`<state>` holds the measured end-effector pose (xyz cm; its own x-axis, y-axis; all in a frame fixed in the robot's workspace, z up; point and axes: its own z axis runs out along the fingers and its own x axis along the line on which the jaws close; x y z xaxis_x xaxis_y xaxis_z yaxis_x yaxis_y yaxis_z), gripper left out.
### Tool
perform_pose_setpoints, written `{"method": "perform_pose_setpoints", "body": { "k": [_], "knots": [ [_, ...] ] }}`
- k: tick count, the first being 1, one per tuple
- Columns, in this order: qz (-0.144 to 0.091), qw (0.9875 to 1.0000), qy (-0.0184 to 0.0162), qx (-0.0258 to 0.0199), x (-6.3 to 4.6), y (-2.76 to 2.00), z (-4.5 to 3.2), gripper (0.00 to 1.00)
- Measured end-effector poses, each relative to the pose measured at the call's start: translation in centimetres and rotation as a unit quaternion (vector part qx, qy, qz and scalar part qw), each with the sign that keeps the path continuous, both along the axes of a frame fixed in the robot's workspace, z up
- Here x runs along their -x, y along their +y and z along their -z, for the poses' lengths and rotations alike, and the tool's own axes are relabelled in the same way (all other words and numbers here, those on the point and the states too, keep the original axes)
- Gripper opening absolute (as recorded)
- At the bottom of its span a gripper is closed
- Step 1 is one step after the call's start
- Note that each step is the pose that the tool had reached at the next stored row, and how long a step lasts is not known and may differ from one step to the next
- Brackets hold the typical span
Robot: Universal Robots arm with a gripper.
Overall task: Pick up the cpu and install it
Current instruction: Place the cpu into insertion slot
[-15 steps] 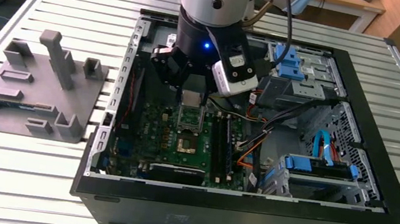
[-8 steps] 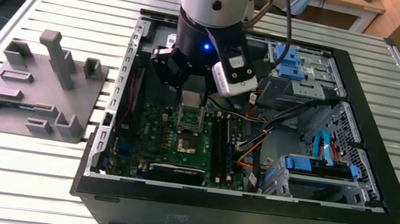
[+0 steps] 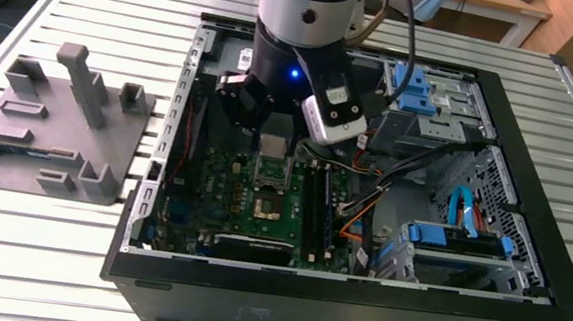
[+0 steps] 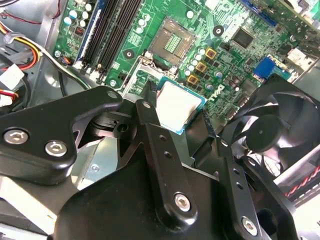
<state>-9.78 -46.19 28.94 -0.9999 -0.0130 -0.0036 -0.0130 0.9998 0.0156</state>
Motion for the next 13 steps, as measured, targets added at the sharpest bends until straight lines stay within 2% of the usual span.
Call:
{"method": "perform_pose_setpoints", "body": {
  "k": [13],
  "knots": [
    [0.000,1.0000,0.0000,-0.0001,0.0,-1.32,1.56,0.47]
  ]
}}
